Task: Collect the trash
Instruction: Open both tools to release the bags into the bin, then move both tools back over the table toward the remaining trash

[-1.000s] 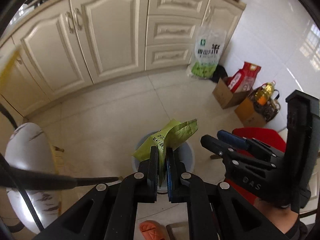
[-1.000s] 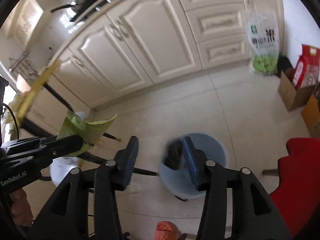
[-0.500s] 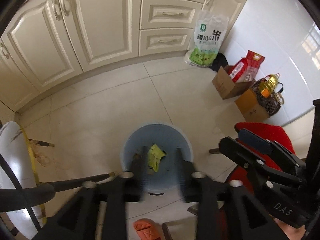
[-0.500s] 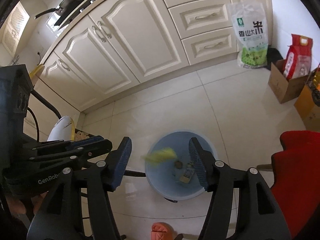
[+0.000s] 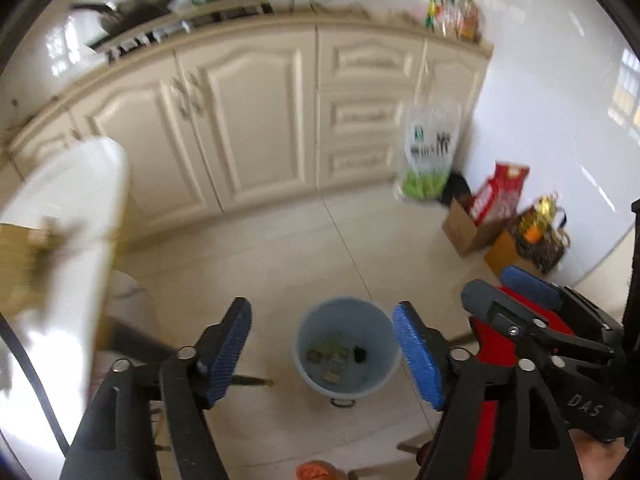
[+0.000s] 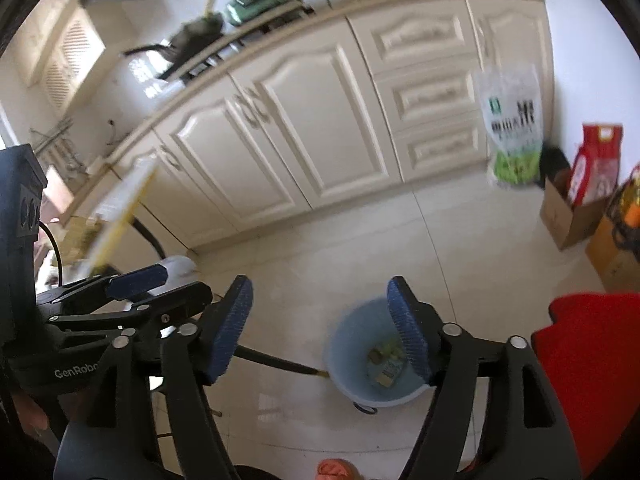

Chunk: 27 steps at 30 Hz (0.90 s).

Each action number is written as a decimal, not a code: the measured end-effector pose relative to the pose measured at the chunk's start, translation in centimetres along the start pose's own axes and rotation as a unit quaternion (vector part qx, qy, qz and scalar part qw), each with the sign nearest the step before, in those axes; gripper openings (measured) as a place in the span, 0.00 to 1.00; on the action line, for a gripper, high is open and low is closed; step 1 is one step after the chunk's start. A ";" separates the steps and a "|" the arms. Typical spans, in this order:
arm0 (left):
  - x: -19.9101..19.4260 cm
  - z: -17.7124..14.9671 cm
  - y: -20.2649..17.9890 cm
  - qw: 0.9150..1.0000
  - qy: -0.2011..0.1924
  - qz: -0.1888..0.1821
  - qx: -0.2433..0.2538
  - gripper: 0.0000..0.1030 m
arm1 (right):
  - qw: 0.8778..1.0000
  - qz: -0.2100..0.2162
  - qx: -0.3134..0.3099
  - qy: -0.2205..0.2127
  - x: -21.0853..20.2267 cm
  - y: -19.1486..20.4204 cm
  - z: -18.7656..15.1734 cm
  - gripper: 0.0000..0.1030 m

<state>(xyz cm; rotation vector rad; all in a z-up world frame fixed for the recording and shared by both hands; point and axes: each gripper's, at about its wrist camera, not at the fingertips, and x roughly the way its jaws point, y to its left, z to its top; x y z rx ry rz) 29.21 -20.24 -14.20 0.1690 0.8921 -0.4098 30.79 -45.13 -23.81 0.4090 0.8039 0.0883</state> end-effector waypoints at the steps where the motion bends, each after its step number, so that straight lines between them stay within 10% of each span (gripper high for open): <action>1: -2.0 -0.4 0.2 1.000 -0.017 0.006 -0.003 0.76 | 1.000 0.002 -0.008 -0.012 -1.2 1.0 0.3 0.71; 10: -17.7 -7.7 3.9 0.988 -0.124 0.078 -0.039 0.93 | 0.992 0.039 -0.084 -0.086 -9.6 12.0 1.3 0.87; 27: -38.0 -28.2 8.7 0.937 -0.238 0.210 -0.146 0.99 | 0.961 0.101 -0.217 -0.135 -13.6 30.7 -1.6 0.99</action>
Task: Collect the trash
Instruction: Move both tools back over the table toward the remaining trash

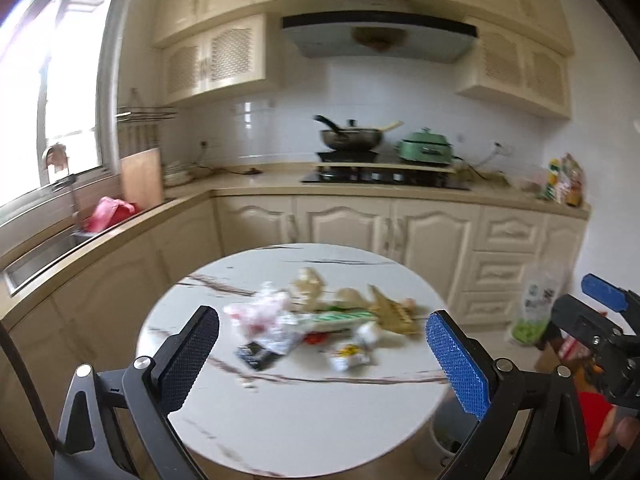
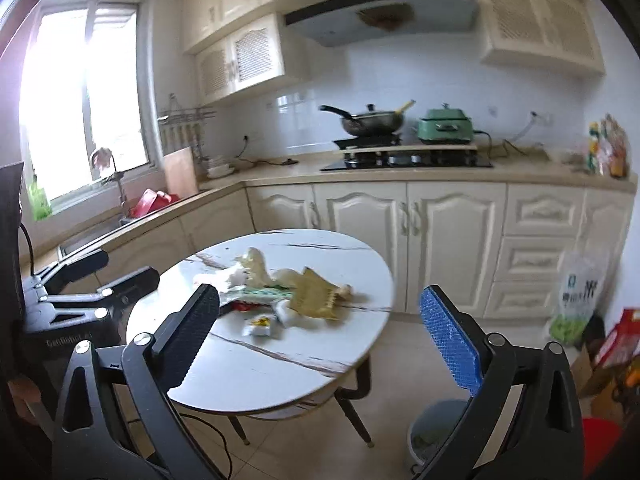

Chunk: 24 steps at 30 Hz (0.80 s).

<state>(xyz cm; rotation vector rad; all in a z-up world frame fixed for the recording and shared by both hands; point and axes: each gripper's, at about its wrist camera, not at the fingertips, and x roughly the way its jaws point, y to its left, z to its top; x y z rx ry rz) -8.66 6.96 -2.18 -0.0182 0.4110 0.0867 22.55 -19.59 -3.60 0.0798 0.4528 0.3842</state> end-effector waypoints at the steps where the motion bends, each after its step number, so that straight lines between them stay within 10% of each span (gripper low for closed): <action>1: -0.4 -0.2 0.4 1.000 -0.001 0.006 -0.005 0.99 | 1.000 0.004 -0.006 0.002 0.4 0.8 0.1 0.99; 10: -0.2 -2.1 1.6 0.999 0.021 0.035 -0.014 0.99 | 0.999 0.015 -0.030 0.033 4.5 3.2 -0.4 0.99; 24: 15.3 3.0 3.9 0.992 0.114 0.047 -0.019 0.99 | 0.990 0.005 -0.034 0.138 17.9 1.8 -3.7 0.98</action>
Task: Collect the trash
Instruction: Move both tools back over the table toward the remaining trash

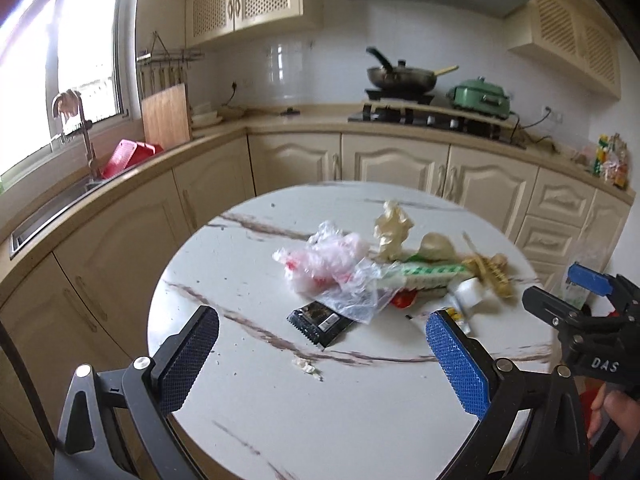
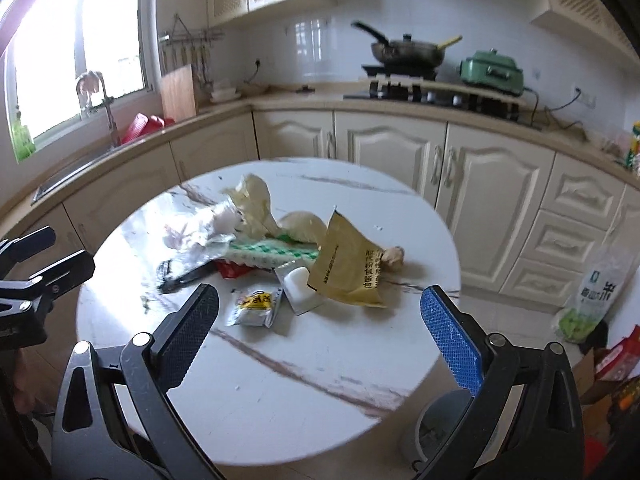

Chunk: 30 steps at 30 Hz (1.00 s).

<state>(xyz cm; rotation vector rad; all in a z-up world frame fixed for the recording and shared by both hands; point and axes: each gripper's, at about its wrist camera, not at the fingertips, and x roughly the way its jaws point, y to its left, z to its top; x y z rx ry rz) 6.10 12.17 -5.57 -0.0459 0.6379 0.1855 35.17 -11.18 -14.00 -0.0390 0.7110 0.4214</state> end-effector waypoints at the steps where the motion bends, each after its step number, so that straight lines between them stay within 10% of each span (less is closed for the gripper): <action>1: 0.5 0.1 0.2 1.000 0.004 0.001 0.000 0.99 | 1.000 -0.003 0.000 0.003 0.8 -0.1 0.0 0.98; 13: 9.4 3.2 1.0 0.999 0.048 0.000 0.002 0.99 | 0.997 0.013 0.025 0.077 9.8 -2.3 1.6 0.72; 16: 11.1 3.7 0.7 0.998 0.056 -0.006 0.009 0.99 | 0.996 0.025 0.028 0.079 9.9 -2.7 1.4 0.39; 24: 15.3 4.7 -0.7 0.996 0.074 -0.024 0.030 0.99 | 0.995 0.061 0.047 0.055 8.7 -4.5 1.4 0.15; 30: 18.8 5.8 -0.8 0.994 0.101 -0.022 0.024 0.74 | 0.993 0.090 0.062 0.034 6.9 -5.5 1.8 0.08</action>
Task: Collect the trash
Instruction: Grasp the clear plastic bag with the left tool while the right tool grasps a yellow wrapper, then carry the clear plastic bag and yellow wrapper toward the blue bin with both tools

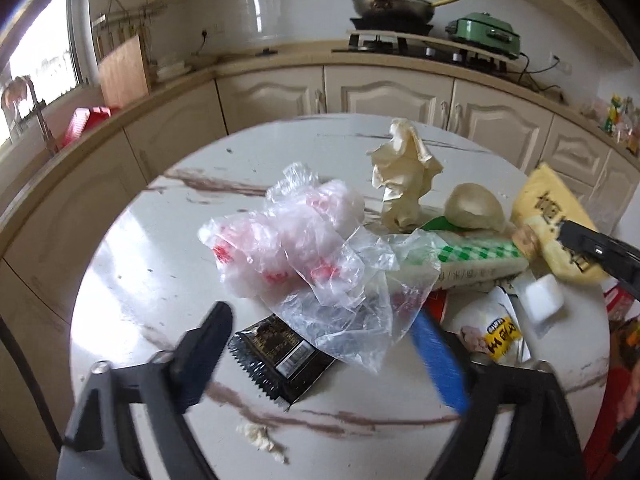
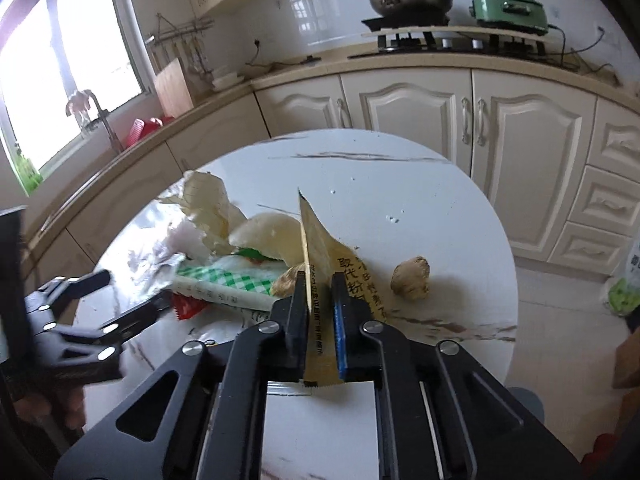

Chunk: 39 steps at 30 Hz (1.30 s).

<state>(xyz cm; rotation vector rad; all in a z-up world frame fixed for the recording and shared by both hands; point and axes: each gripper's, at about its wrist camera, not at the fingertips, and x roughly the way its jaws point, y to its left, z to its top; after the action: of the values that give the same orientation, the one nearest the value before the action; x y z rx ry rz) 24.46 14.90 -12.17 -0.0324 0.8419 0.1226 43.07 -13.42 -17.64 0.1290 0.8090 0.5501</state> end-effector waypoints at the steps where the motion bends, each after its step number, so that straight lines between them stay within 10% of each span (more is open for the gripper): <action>1: 0.7 0.4 0.2 1.000 0.007 -0.002 -0.003 0.67 | 1.000 0.005 0.000 -0.003 -0.4 0.0 0.0 0.07; 7: 1.7 1.5 0.9 1.000 0.006 0.016 -0.011 0.00 | 1.000 0.023 -0.001 -0.016 -1.5 0.7 -0.2 0.07; 27: -5.0 -2.4 5.2 0.997 -0.040 -0.044 -0.051 0.00 | 0.995 0.094 -0.021 -0.027 -5.3 5.3 -1.0 0.07; 30: -4.4 -2.5 4.9 0.998 -0.025 -0.046 -0.041 0.19 | 0.995 0.095 -0.021 -0.021 -5.2 5.6 -1.6 0.07; 33: -4.5 -2.0 3.7 0.998 -0.050 -0.030 -0.012 0.61 | 0.995 0.095 -0.017 -0.017 -5.0 5.4 -2.0 0.07; 39: -1.3 -0.7 0.6 0.998 -0.051 -0.014 0.045 0.61 | 0.996 0.091 -0.009 -0.015 -3.9 4.7 -1.8 0.07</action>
<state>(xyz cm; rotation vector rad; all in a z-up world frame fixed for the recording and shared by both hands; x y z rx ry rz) 23.03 15.27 -11.61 0.0456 0.7443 0.0589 37.64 -11.58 -14.91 0.1951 0.7679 0.7255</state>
